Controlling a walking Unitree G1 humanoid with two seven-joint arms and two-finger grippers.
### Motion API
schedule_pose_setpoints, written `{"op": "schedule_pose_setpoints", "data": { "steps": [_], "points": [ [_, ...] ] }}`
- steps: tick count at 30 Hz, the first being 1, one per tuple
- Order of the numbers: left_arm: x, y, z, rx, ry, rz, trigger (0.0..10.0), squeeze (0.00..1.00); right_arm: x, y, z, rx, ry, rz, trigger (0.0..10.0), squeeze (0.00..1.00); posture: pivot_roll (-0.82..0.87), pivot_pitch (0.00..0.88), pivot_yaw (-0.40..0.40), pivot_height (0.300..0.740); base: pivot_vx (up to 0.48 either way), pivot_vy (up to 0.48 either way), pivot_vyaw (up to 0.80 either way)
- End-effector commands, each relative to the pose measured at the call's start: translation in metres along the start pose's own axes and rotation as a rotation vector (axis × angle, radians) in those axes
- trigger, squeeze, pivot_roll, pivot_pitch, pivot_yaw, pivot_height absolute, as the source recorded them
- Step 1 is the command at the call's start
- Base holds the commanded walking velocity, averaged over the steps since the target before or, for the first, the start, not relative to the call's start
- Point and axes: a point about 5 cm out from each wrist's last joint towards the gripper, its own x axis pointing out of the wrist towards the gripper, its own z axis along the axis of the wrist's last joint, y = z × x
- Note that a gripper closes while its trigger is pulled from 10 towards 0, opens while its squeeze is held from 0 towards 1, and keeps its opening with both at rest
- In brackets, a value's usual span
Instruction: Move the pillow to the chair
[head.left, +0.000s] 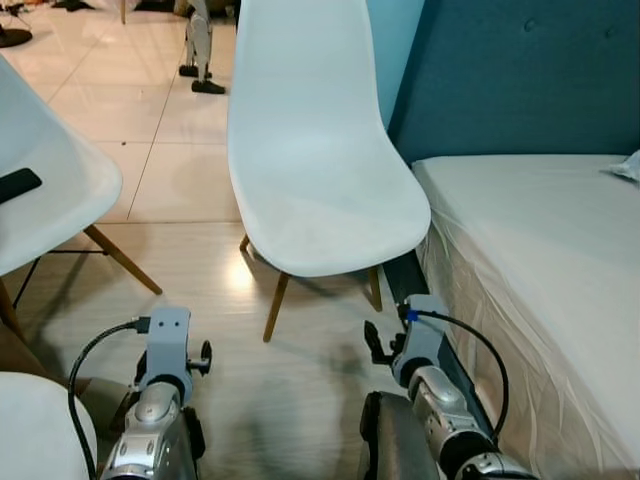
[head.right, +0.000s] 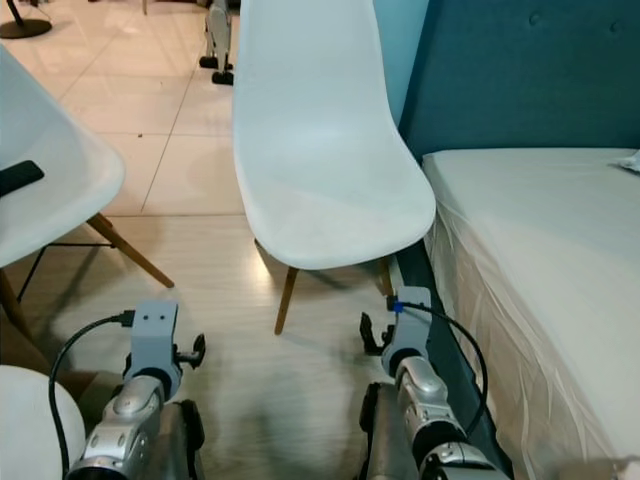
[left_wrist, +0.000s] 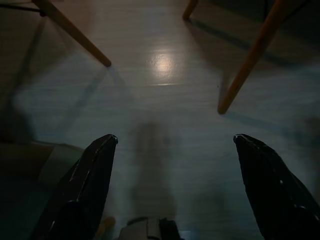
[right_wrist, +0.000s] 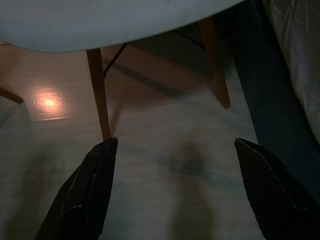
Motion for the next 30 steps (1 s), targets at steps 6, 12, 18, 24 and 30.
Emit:
{"op": "schedule_pose_setpoints", "data": {
  "steps": [6,12,18,24,30],
  "points": [
    [-0.006,0.001,-0.012,-0.005,0.012,0.019,10.0,0.0,-0.003,0.003,-0.006,0.012,0.016,0.027,10.0,0.0,0.06,0.069,-0.113,0.441,0.0,0.0,0.0],
    [-0.007,0.0,-0.01,-0.025,-0.01,0.032,10.0,0.0,-0.003,0.006,-0.008,-0.036,0.028,0.052,10.0,0.0,0.06,0.062,-0.123,0.441,0.0,0.0,0.0],
    [-0.004,-0.003,-0.005,-0.034,-0.028,0.018,10.0,0.0,-0.003,0.01,-0.009,-0.035,0.027,0.062,10.0,0.0,0.07,0.062,-0.117,0.441,0.0,0.0,0.0],
    [-0.004,-0.002,-0.003,-0.036,-0.036,0.011,10.0,0.0,-0.003,0.014,-0.009,-0.025,0.012,0.069,10.0,0.0,0.07,0.062,-0.111,0.451,0.0,0.0,0.0],
    [-0.004,-0.001,-0.001,-0.03,-0.039,0.007,10.0,0.0,-0.004,0.015,-0.009,-0.017,0.002,0.074,10.0,0.0,0.07,0.069,-0.102,0.486,0.0,0.0,0.0]
  ]
}}
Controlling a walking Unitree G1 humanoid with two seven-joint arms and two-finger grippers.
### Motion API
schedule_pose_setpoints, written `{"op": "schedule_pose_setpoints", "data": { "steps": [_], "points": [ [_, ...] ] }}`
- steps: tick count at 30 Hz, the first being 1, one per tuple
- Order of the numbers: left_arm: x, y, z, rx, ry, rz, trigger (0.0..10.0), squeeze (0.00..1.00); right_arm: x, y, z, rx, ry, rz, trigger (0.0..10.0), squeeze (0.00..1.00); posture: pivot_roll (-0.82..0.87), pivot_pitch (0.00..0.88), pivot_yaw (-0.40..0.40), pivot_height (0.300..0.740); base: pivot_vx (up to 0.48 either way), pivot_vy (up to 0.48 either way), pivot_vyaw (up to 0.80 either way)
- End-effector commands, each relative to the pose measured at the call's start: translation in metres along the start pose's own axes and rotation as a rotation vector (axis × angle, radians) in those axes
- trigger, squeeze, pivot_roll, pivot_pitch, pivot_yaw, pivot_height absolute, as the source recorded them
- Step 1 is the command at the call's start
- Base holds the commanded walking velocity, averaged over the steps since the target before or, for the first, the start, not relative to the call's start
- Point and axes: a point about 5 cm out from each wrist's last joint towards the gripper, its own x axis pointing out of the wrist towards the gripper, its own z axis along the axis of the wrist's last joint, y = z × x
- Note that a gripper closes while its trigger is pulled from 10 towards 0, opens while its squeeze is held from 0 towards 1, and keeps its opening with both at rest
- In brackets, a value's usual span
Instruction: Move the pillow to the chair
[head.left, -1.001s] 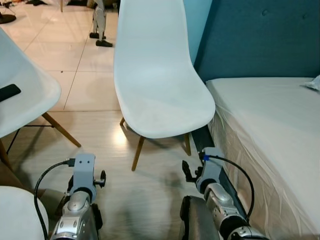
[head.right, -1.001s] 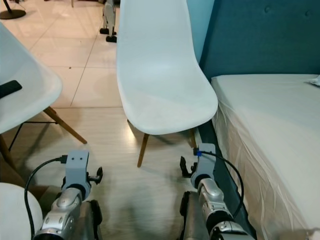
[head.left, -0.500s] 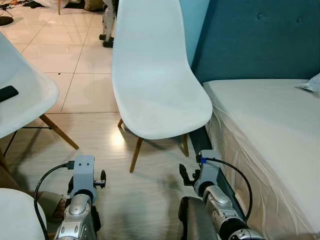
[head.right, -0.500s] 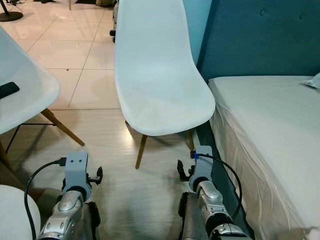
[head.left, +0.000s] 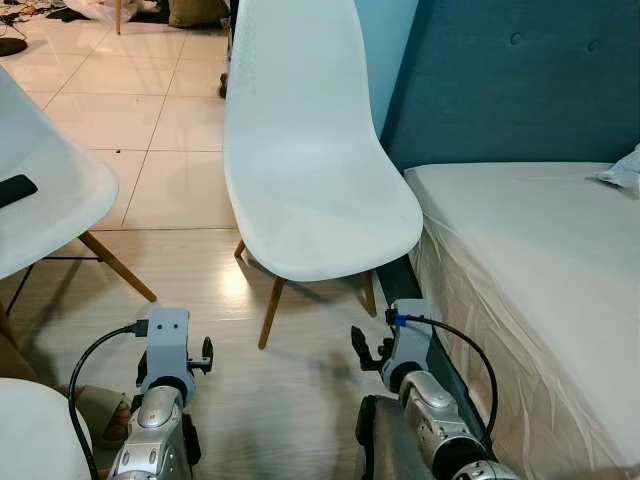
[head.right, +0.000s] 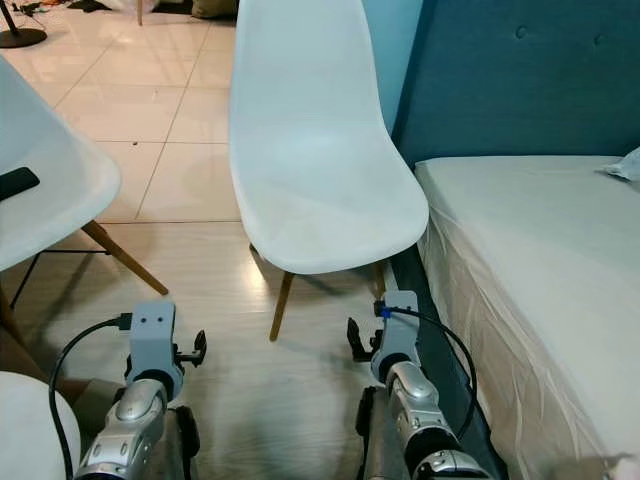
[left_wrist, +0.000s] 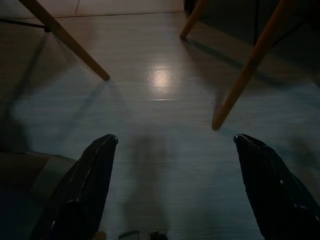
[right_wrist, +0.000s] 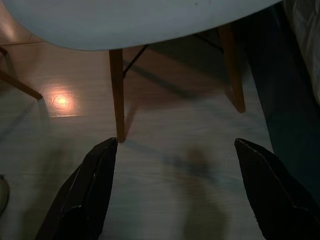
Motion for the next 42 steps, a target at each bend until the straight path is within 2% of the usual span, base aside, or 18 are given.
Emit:
{"op": "schedule_pose_setpoints", "data": {
  "steps": [1,11,21,23,31,42],
  "points": [
    [-0.001,-0.001,-0.001,0.002,0.004,-0.011,10.0,0.0,-0.002,-0.001,-0.002,-0.006,-0.003,-0.002,10.0,0.0,0.07,0.072,-0.101,0.491,0.0,0.0,0.0],
    [0.002,-0.005,0.003,0.003,-0.006,-0.019,10.0,0.0,-0.002,0.0,-0.001,-0.021,-0.004,0.011,10.0,0.0,0.07,0.074,-0.105,0.546,0.0,0.0,0.0],
    [0.004,-0.007,0.005,0.004,-0.016,-0.023,10.0,0.0,0.0,0.004,0.002,-0.025,-0.012,0.036,10.0,0.0,0.06,0.073,-0.106,0.581,0.0,0.0,0.0],
    [0.005,-0.006,0.008,-0.001,-0.028,-0.02,10.0,0.0,0.0,0.007,0.001,-0.074,0.001,0.048,10.0,0.0,0.06,0.076,-0.107,0.581,0.0,0.0,0.0],
    [0.004,-0.005,0.01,-0.01,-0.046,-0.014,10.0,0.0,0.0,0.008,0.005,-0.021,-0.037,0.076,10.0,0.0,0.06,0.076,-0.106,0.586,0.0,0.0,0.0],
    [0.007,-0.002,0.013,-0.017,-0.055,0.0,10.0,0.0,0.0,0.01,0.007,-0.024,-0.05,0.084,10.0,0.0,0.06,0.059,-0.105,0.641,0.0,0.0,0.0]
  ]
}}
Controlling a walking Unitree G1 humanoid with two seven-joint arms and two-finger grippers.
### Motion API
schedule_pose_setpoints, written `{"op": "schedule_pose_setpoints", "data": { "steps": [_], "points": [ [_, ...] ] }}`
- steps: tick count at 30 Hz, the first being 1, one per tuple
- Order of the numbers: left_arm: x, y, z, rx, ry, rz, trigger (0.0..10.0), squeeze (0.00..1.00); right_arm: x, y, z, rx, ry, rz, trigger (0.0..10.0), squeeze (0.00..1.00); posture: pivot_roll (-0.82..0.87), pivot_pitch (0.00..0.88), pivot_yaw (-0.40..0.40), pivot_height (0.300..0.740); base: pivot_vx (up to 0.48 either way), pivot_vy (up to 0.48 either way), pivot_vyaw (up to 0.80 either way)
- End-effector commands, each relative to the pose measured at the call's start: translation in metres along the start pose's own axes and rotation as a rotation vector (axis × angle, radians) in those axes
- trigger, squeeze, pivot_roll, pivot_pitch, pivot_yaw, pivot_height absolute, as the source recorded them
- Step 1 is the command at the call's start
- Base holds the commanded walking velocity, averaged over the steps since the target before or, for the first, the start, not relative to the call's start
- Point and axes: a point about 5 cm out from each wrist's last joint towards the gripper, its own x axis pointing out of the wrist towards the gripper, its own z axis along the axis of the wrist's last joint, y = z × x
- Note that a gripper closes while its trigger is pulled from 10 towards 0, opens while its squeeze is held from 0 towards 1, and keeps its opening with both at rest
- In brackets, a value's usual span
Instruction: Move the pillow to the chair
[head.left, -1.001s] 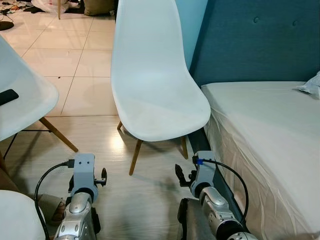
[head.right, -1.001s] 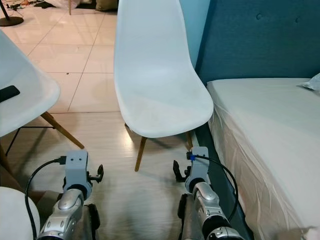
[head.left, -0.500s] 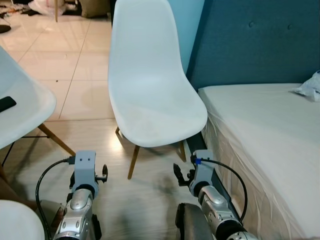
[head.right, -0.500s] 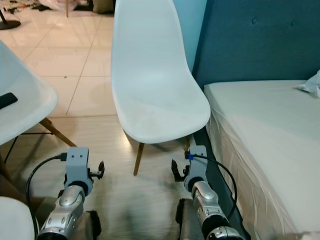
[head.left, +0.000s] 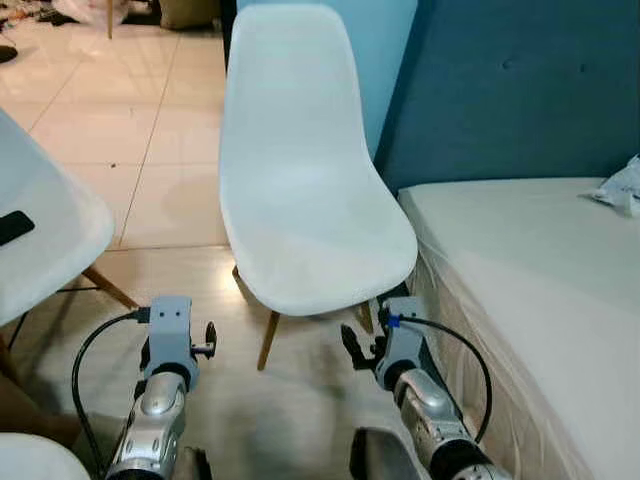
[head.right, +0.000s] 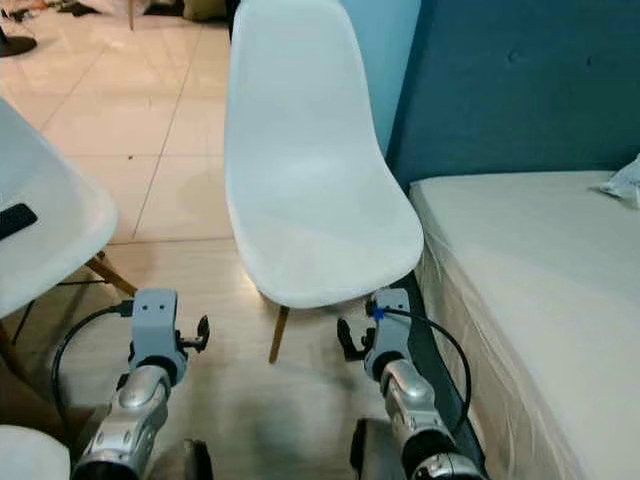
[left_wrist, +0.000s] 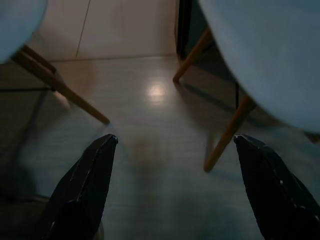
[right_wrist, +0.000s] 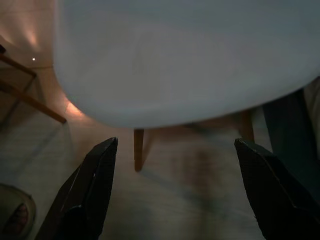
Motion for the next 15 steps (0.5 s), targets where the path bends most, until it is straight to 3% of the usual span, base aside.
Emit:
{"op": "schedule_pose_setpoints", "data": {
  "steps": [1,15],
  "points": [
    [0.0001,0.0012,-0.0047,-0.002,0.016,0.009,10.0,0.0,-0.0004,0.0002,0.0001,0.003,-0.008,-0.001,10.0,0.0,0.06,0.068,-0.104,0.646,0.0,0.0,0.0],
    [-0.0004,-0.0019,0.0014,0.0,-0.019,0.002,10.0,0.0,0.0005,-0.0008,0.0062,0.009,-0.04,-0.004,10.0,0.0,0.06,0.067,-0.1,0.706,0.0,0.0,0.0]
  ]
}}
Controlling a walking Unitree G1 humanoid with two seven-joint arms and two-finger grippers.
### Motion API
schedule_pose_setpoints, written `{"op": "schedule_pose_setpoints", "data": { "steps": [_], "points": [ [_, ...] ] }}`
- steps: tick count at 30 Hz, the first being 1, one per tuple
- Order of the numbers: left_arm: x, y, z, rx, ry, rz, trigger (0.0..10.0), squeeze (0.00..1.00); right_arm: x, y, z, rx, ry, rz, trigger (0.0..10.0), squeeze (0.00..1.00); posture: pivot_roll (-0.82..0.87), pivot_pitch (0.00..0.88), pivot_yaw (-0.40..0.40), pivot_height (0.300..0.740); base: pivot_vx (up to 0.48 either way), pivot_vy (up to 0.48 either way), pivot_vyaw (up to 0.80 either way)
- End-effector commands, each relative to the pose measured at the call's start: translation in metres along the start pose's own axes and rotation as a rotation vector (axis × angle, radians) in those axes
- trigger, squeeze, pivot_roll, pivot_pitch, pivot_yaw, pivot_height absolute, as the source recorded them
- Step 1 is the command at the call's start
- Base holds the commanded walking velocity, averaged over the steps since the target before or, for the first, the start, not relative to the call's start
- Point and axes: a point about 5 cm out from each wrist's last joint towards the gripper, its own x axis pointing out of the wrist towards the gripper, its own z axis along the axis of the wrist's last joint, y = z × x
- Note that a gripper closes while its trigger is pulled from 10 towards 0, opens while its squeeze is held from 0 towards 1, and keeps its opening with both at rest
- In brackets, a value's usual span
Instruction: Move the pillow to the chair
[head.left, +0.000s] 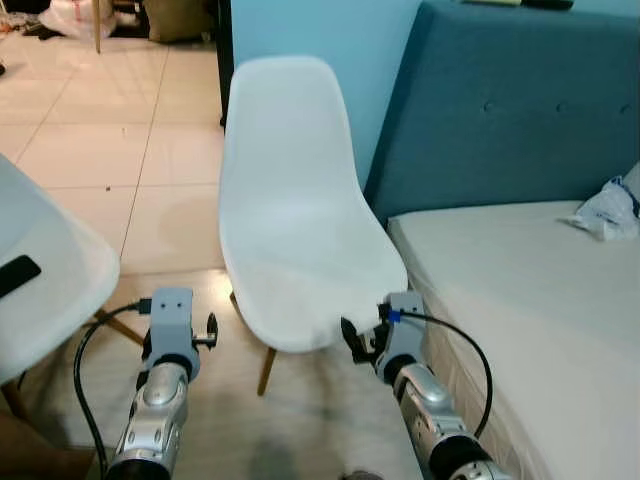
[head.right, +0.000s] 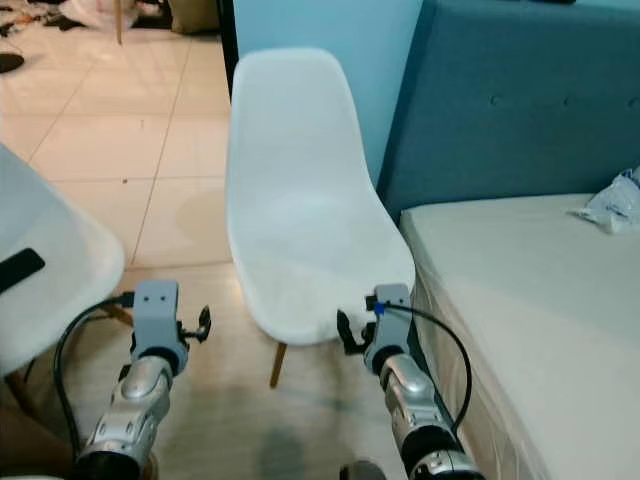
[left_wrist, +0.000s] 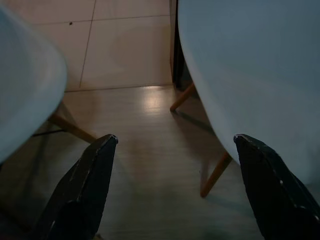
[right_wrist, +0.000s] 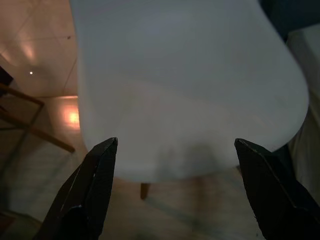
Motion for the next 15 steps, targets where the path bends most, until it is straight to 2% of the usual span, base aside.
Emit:
{"op": "schedule_pose_setpoints", "data": {
  "steps": [1,7,15],
  "points": [
    [-0.0031,-0.0012,-0.0026,0.0,-0.001,0.002,10.0,0.0,-0.0025,-0.0019,-0.0017,0.015,-0.01,-0.011,10.0,0.0,0.06,0.066,-0.099,0.711,0.0,0.0,0.0],
    [-0.0029,-0.0026,-0.0028,0.003,-0.001,-0.002,10.0,0.0,-0.0034,-0.0034,-0.0019,0.019,-0.014,-0.018,10.0,0.0,0.06,0.067,-0.09,0.74,0.0,0.0,0.0],
    [-0.0024,-0.0019,-0.0023,0.007,-0.003,-0.003,10.0,0.0,-0.0052,-0.0052,-0.0037,0.024,-0.014,-0.029,10.0,0.0,0.06,0.064,-0.086,0.74,0.0,0.0,0.0]
  ]
}}
